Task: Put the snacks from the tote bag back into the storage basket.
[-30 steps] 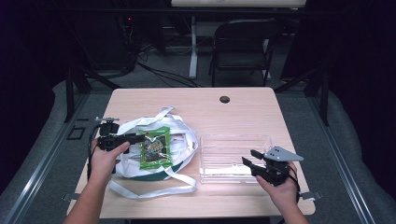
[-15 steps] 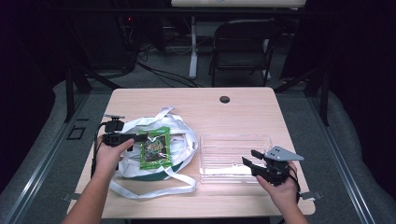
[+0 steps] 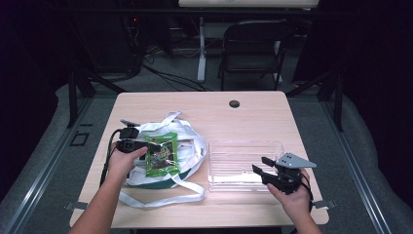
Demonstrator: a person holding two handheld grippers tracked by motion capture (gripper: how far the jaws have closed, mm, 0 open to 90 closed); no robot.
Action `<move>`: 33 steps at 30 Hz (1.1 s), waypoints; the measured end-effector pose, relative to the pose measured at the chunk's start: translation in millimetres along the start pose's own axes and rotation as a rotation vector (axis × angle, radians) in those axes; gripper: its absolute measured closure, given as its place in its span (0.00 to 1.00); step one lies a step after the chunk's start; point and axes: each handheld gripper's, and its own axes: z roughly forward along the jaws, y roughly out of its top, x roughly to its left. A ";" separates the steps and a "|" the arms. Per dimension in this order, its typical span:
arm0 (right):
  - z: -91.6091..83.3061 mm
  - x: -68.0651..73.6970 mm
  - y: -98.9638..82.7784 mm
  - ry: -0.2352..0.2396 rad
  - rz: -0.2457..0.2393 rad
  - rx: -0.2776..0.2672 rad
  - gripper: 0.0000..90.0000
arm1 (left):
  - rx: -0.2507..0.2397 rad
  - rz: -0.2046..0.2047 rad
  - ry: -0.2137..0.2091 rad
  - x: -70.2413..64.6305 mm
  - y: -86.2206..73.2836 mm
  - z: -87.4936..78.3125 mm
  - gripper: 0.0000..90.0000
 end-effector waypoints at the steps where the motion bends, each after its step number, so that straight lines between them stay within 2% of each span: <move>1: 0.2 0.0 -0.1 0.002 0.001 -0.001 0.56 | 0.007 -0.002 -0.002 -0.5 0.2 1.2 0.39; 8: 0.3 0.2 -0.2 0.006 -0.004 0.005 0.55 | 0.041 0.006 0.001 -1.0 0.8 10.2 0.43; 17: 1.1 0.4 -0.6 0.006 -0.008 0.009 0.55 | 0.071 0.027 0.006 -0.5 0.9 12.2 0.51; 23: 1.1 0.4 -0.7 0.007 -0.008 0.006 0.55 | 0.062 0.038 0.005 -1.4 0.0 9.2 0.61; 33: 1.6 0.7 -0.9 0.006 -0.005 0.004 0.55 | 0.060 0.059 -0.009 -2.2 -2.0 -0.2 0.68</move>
